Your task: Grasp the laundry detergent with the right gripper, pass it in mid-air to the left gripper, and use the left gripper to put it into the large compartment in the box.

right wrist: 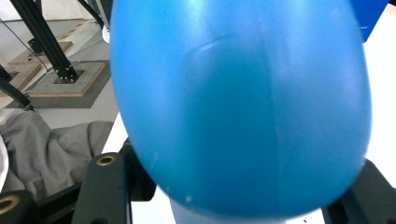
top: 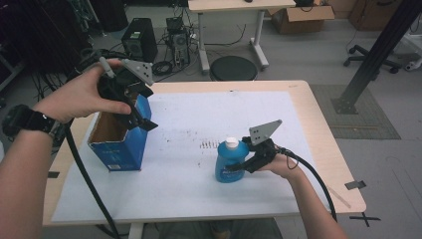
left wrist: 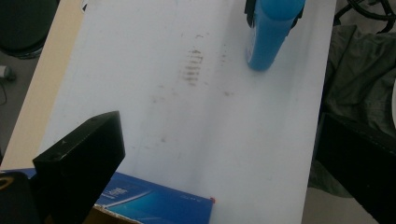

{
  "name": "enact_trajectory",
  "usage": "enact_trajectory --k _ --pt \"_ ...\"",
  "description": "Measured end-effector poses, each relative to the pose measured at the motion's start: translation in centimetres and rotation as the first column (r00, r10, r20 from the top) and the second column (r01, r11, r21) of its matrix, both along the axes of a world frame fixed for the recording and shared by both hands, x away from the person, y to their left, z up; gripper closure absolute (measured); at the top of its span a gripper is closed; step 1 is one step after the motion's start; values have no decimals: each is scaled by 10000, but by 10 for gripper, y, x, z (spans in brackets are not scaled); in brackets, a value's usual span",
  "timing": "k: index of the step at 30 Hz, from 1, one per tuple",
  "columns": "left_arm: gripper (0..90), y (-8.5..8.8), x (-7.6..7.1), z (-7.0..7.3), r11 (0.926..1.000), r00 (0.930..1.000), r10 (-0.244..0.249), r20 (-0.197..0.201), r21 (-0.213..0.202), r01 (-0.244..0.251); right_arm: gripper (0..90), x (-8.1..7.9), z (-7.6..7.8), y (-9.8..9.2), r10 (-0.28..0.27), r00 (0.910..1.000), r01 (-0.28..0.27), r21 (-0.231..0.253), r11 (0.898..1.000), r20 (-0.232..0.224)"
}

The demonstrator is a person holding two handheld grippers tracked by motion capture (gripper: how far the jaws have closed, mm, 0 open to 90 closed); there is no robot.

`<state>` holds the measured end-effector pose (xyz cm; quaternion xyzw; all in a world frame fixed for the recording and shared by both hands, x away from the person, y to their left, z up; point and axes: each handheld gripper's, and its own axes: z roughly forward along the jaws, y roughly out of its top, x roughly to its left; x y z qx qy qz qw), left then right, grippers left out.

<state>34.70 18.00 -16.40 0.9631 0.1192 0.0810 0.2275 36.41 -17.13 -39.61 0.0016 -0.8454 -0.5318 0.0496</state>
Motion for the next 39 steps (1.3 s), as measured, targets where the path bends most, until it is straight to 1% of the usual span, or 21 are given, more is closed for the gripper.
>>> enact_trajectory --k 4,6,7,8,10,11,12,13,14,15,17,18,20,21,22,23,25,26,29,31,39 --pt "26 -2 0 0 10000 10000 -60 -11 6 60 410 0 3 2 -202 9998 202 -75 9998 2" --pt "26 -4 0 0 9999 9999 -105 -4 -4 105 411 2 10 3 -313 9995 313 -29 9995 -54" --pt "26 -5 0 0 9999 9999 -139 -12 17 139 411 2 10 3 -313 9995 313 -29 9995 -54" --pt "26 -6 0 0 9999 9999 -155 2 29 155 411 2 14 4 -351 9994 351 -10 9994 -72" --pt "26 -8 -1 2 9998 9998 -218 28 2 218 412 3 29 8 -336 9994 337 34 9994 -39" --pt "26 -8 -1 2 9998 9998 -218 28 2 218 412 3 29 8 -336 9994 337 34 9994 -39" --pt "26 -9 -1 3 9997 9997 -231 53 -2 231 412 4 34 10 -307 9995 307 -42 9995 -5" --pt "26 -10 -1 3 9997 9997 -236 43 -22 236 411 3 45 15 -257 9996 259 -176 9995 115" --pt "26 -10 -1 4 9997 9997 -231 74 -55 231 411 3 50 18 -206 9997 210 -286 9994 156" --pt "26 -11 -1 5 9997 9997 -234 102 -49 234 411 3 50 18 -206 9997 210 -286 9994 156" --pt "26 -13 -2 7 9995 9994 -320 146 -43 320 412 3 64 28 -47 9997 60 -518 9986 255" --pt "26 -13 -2 7 9995 9994 -320 146 -43 320 412 3 64 28 -47 9997 60 -518 9986 255" --pt "26 -15 -3 8 9993 9993 -360 143 -32 360 412 4 76 40 194 9996 -181 -573 9982 213" --pt "26 -16 -3 9 9992 9991 -400 144 -21 401 412 4 76 40 194 9996 -181 -573 9982 213" --pt "26 -16 -4 10 9991 9990 -419 150 -22 420 412 4 84 49 281 9992 -263 -630 9977 280" --pt "26 -17 -4 10 9990 9989 -451 151 3 451 412 4 84 49 281 9992 -263 -630 9977 280" --pt "26 -20 -6 12 9988 9986 -496 160 23 496 412 4 96 64 472 9978 -435 -783 9960 461" --pt "26 -20 -6 12 9988 9986 -496 160 23 496 412 4 96 64 472 9978 -435 -783 9960 461" --pt "26 -22 -7 14 9987 9986 -507 165 63 506 412 5 106 79 642 9963 -590 -896 9942 567" --pt "26 -24 -9 15 9988 9987 -496 126 -20 496 412 6 113 91 723 9952 -660 -940 9934 654" --pt "26 -30 -13 17 9972 9972 -738 114 86 737 413 9 121 114 826 9950 -767 -990 9921 568"
